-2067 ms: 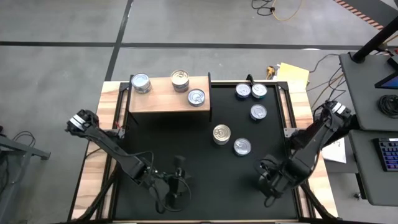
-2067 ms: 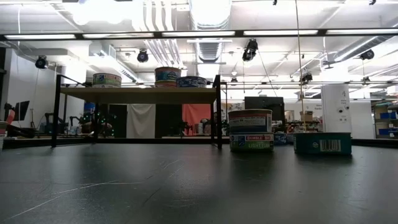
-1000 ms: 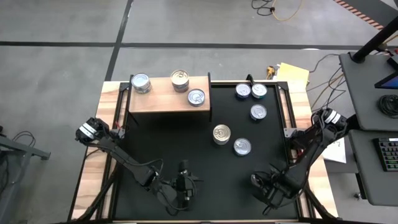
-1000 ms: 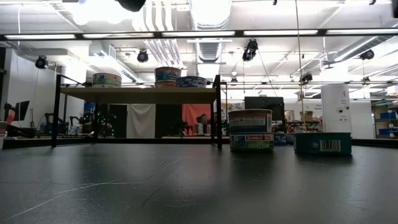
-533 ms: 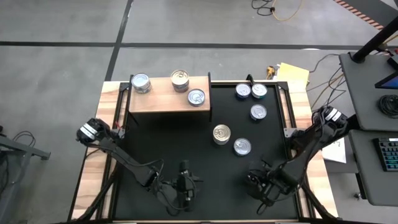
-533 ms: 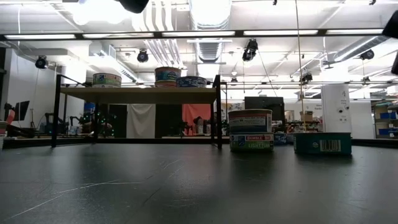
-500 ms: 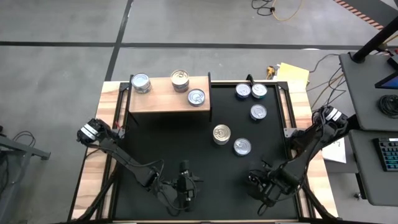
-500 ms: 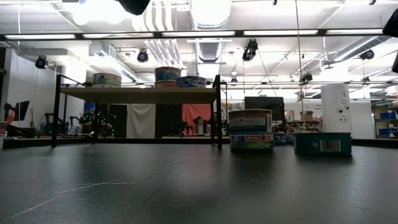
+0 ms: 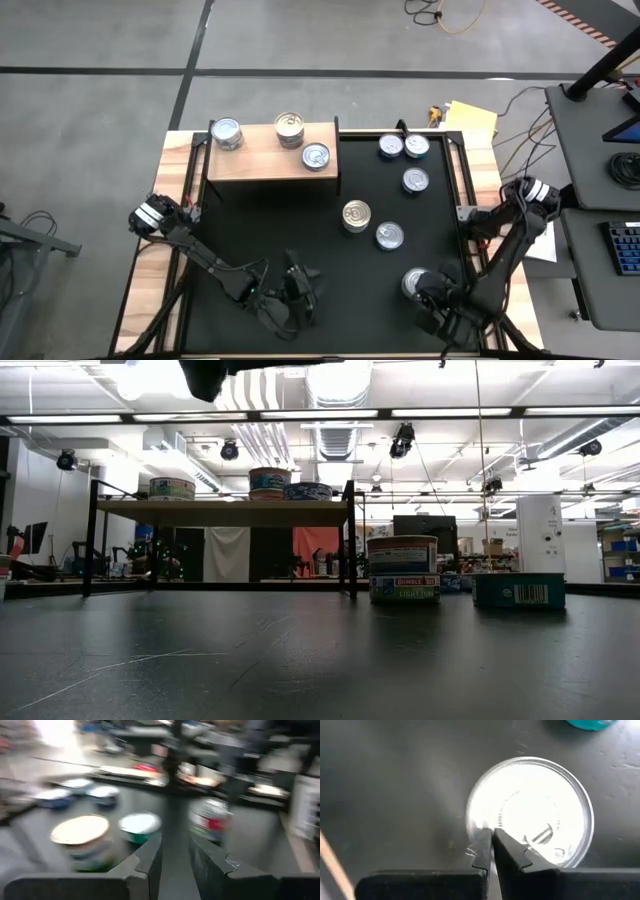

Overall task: Stack canned seafood by type on shelf
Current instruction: Put the red tuna can on the shelf

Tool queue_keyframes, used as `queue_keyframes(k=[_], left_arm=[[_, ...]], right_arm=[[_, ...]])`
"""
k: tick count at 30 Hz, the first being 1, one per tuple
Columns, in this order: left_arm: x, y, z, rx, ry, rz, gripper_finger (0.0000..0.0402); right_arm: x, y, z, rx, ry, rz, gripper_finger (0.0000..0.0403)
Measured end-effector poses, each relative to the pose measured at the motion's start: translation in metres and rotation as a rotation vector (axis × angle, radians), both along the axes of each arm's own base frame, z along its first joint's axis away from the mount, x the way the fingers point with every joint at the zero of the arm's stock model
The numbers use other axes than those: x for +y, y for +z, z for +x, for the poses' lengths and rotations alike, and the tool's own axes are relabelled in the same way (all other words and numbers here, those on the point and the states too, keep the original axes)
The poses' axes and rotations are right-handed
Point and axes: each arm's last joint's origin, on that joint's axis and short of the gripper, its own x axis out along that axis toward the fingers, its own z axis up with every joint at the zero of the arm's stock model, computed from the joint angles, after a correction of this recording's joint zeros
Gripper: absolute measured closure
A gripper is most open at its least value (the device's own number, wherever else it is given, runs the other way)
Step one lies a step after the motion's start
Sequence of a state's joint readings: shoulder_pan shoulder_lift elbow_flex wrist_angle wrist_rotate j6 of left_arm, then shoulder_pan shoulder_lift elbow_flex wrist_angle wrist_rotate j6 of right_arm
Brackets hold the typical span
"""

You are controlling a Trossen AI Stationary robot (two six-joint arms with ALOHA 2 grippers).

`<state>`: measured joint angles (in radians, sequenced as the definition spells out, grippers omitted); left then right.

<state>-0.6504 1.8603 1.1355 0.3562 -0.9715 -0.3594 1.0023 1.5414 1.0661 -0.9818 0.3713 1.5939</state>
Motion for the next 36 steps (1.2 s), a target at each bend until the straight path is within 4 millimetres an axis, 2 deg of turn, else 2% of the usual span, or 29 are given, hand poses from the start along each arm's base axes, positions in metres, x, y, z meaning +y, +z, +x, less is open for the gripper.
queue_keyframes(k=[3, 8, 16, 21, 27, 31, 36], left_arm=[[-0.003, -0.003, 0.002, 0.016, -0.102, -0.053, 0.0320], [-0.006, -0.011, 0.007, 0.017, -0.103, -0.073, 0.0320], [-0.018, -0.014, 0.035, 0.035, -0.110, 0.043, 0.0320], [-0.032, -0.008, 0.056, 0.035, -0.135, 0.128, 0.0320], [-0.027, -0.010, 0.065, 0.071, -0.127, 0.167, 0.0320], [-0.021, -0.015, 0.068, 0.086, -0.133, 0.159, 0.0320], [-0.017, -0.018, 0.069, 0.097, -0.126, 0.165, 0.0320]], right_arm=[[0.002, -0.007, 0.001, -0.001, -0.013, -0.034, 0.0390], [0.004, -0.015, 0.004, -0.040, -0.009, -0.088, 0.0390], [0.002, -0.017, 0.008, -0.121, 0.021, -0.173, 0.0390], [0.000, -0.008, 0.006, -0.127, 0.041, -0.168, 0.0390], [0.003, 0.009, 0.000, -0.151, 0.080, -0.144, 0.0390], [-0.005, 0.018, -0.008, -0.074, 0.046, -0.155, 0.0390], [-0.019, 0.010, -0.020, 0.065, -0.089, -0.205, 0.0390]])
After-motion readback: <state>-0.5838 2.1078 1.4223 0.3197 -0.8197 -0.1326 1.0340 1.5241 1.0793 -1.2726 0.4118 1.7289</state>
